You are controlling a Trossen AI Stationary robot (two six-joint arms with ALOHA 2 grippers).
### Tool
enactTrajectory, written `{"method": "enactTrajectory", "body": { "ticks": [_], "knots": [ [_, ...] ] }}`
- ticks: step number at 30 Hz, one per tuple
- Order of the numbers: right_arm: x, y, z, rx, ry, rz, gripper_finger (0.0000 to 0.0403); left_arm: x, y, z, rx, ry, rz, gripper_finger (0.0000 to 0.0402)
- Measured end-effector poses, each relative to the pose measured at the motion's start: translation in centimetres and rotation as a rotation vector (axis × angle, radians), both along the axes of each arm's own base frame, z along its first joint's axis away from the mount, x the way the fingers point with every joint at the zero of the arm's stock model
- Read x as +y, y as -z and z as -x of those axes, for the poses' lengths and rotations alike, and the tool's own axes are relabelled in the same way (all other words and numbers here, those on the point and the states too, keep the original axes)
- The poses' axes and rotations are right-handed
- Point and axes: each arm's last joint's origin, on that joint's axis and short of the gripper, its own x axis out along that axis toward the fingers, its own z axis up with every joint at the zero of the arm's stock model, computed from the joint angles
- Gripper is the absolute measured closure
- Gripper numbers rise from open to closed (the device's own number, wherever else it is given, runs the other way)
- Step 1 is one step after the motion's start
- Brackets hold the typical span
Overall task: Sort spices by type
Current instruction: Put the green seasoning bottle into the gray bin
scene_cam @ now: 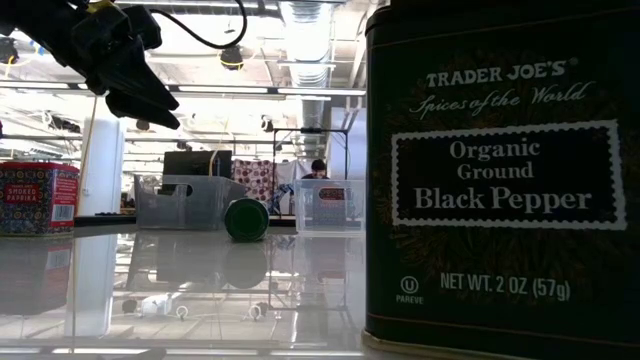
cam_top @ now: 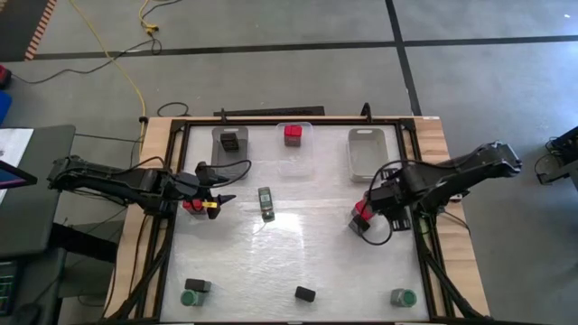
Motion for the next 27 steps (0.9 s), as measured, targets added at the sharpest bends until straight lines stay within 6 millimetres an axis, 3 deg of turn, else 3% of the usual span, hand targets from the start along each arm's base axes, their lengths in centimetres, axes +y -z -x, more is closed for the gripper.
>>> {"method": "enactTrajectory", "body": {
  "ticks": [8, 14, 21, 27],
  "knots": [
    [-1.8, -4.2, -0.5, -0.133, 0.129, 0.074, 0.0181, 0.0, 0.0, 0.0, 0.000, 0.001, 0.000, 0.0111],
    [-5.6, -5.8, -0.7, -0.181, 0.263, 0.100, 0.0181, 0.0, 0.0, 0.0, 0.001, 0.003, -0.004, 0.0111],
    [-11.6, -5.5, -1.5, -0.226, 0.307, 0.139, 0.0179, 0.0, 0.0, 0.0, 0.009, 0.021, -0.035, 0.0111],
    [-16.6, -2.8, -3.0, -0.092, 0.297, 0.123, 0.0181, 0.0, -0.3, -0.2, -0.012, 0.042, -0.070, 0.0111]
  ]
}}
